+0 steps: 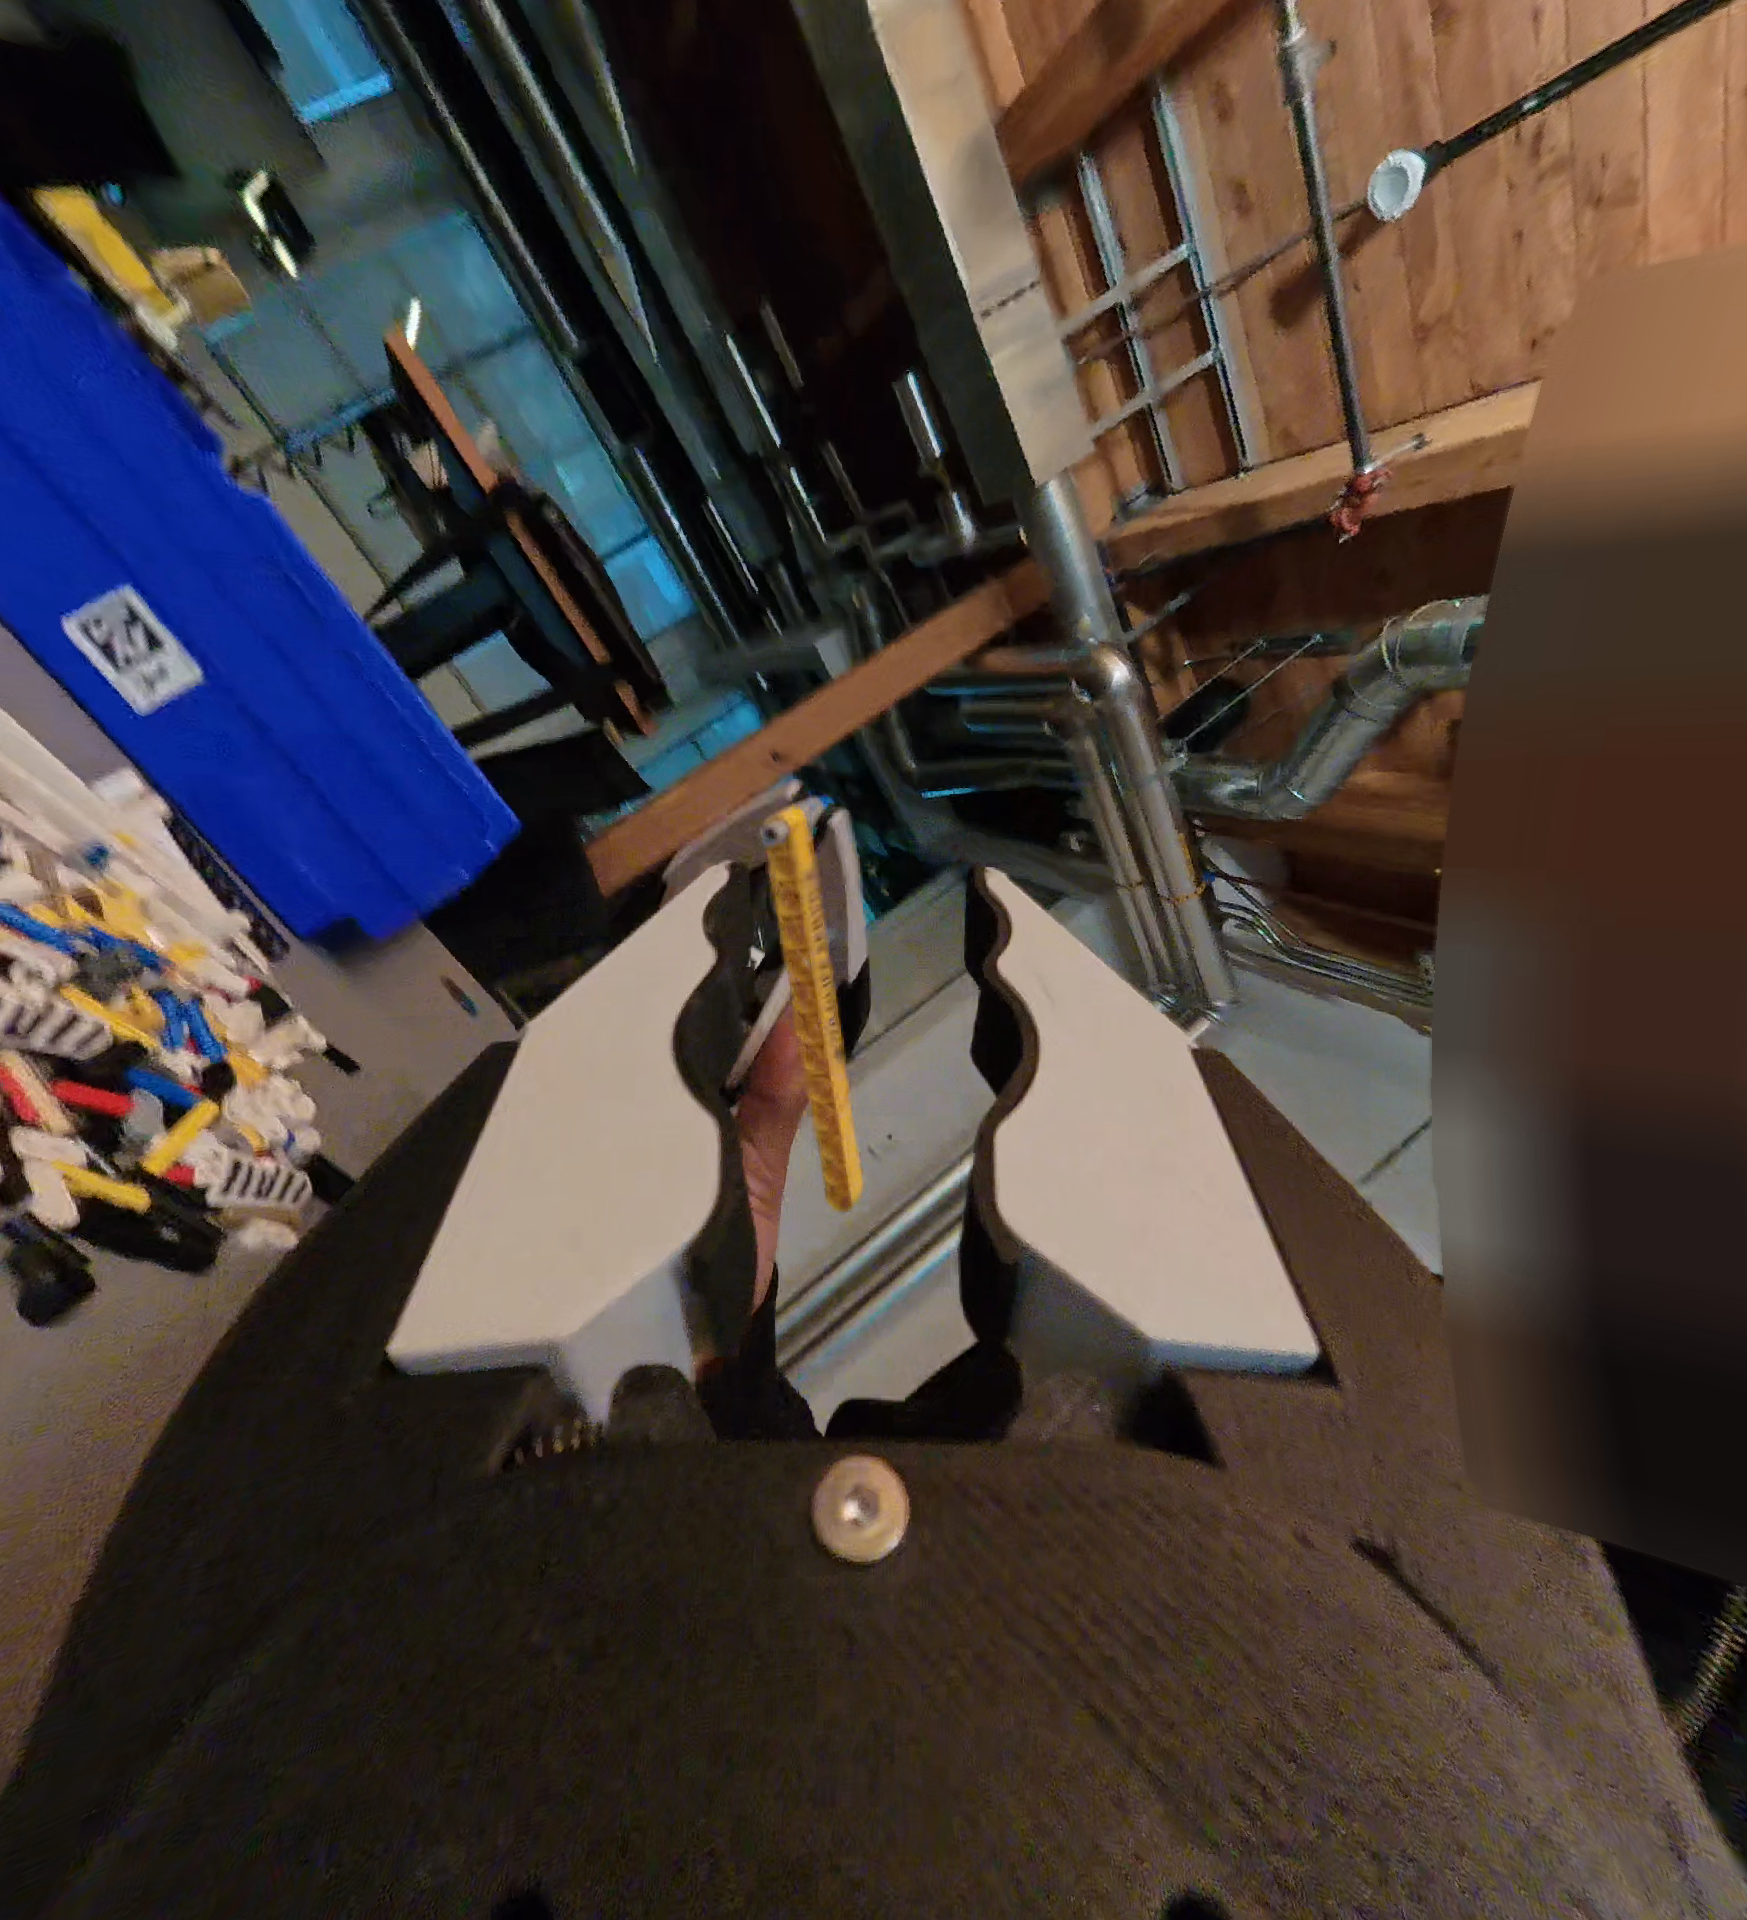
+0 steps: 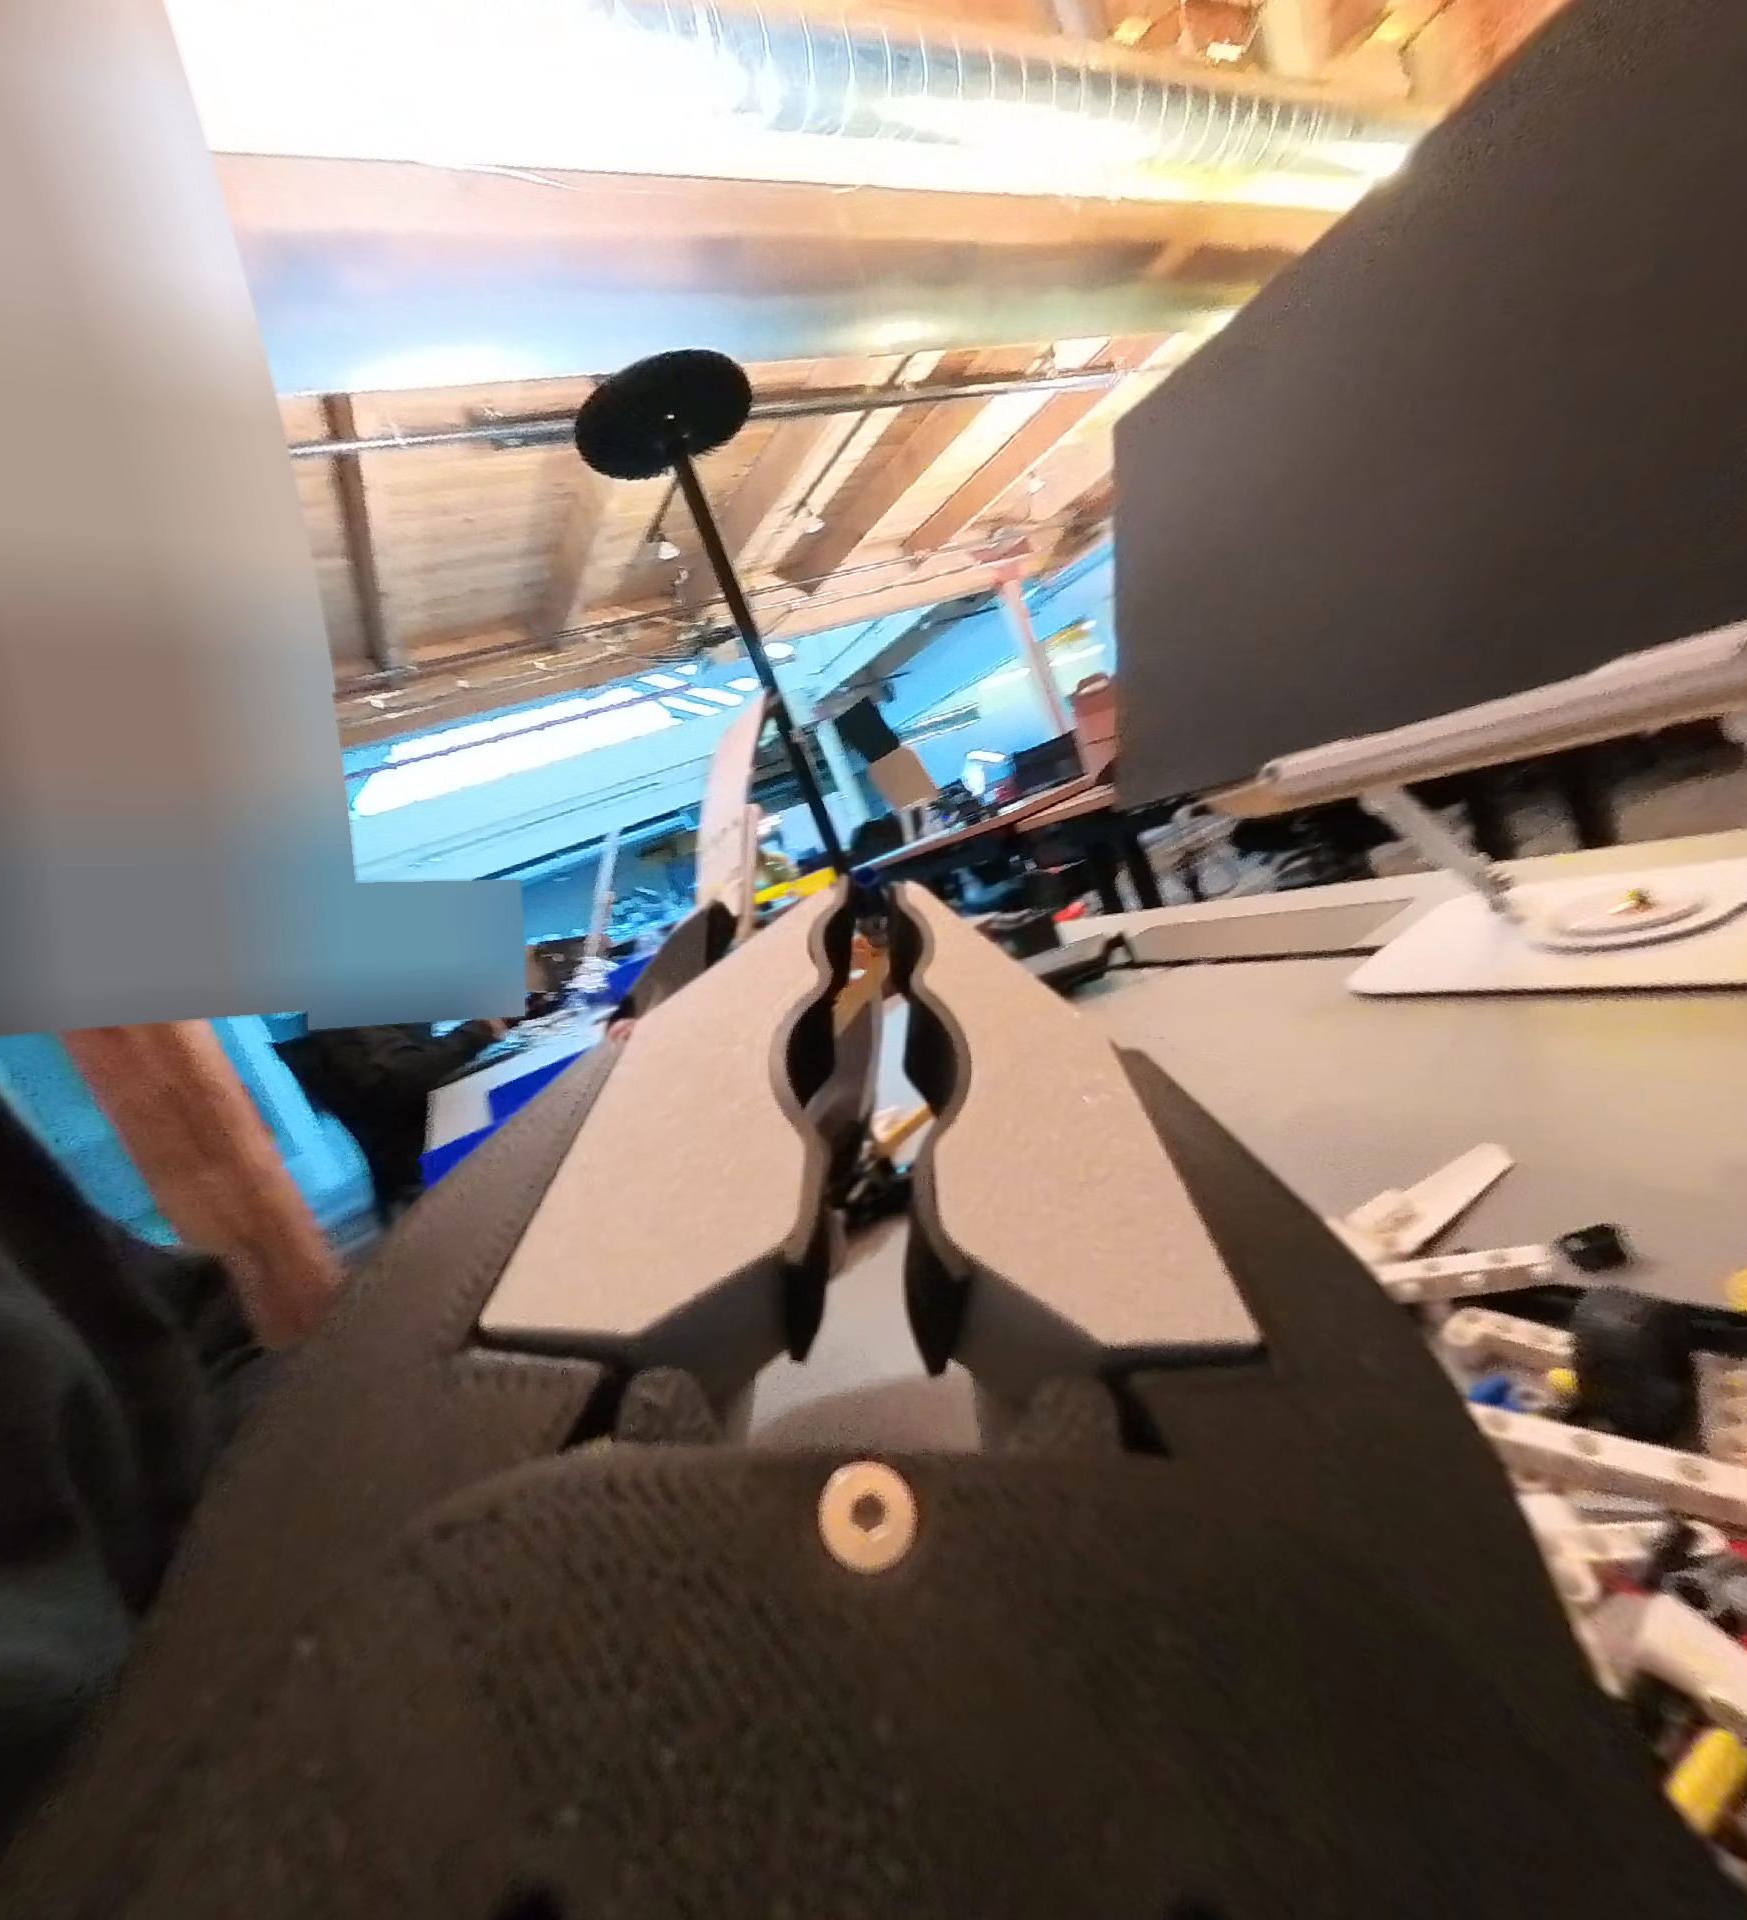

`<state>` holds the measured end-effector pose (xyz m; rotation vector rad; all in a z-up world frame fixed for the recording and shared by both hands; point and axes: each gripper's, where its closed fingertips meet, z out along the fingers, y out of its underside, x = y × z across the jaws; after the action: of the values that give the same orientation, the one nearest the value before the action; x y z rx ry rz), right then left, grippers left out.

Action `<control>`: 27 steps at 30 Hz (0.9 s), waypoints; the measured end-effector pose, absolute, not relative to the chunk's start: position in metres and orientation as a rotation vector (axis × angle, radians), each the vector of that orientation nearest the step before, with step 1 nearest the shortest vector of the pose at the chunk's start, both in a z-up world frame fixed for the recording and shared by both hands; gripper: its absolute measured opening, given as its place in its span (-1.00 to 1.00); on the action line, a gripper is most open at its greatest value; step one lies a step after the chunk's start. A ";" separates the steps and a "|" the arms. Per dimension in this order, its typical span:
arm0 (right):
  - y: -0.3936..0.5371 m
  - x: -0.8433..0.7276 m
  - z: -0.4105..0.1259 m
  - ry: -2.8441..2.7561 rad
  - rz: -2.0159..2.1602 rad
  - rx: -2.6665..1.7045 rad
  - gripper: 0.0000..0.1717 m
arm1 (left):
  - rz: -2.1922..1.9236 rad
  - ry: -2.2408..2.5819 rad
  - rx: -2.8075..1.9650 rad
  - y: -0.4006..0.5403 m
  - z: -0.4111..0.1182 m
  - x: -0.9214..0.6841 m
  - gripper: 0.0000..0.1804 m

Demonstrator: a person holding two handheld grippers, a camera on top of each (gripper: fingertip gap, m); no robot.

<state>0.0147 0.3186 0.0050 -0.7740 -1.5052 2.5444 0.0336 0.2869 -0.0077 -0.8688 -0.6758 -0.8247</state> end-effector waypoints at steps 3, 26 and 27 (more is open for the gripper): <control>0.310 0.020 0.003 -1.534 2.629 -0.755 -0.95 | -0.860 -0.677 -0.880 0.304 -0.015 0.042 -0.48; 0.304 0.042 0.029 -1.361 2.797 -0.758 -0.98 | -0.716 -0.735 -0.615 0.303 0.021 0.052 -0.93; 0.303 0.042 0.028 -1.371 2.775 -0.761 -0.98 | -0.720 -0.746 -0.601 0.301 0.019 0.051 -0.93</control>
<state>0.0418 0.3031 0.0281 -0.7611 -1.3714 2.7754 0.0505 0.3014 0.0190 -0.6012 -0.7461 -0.7200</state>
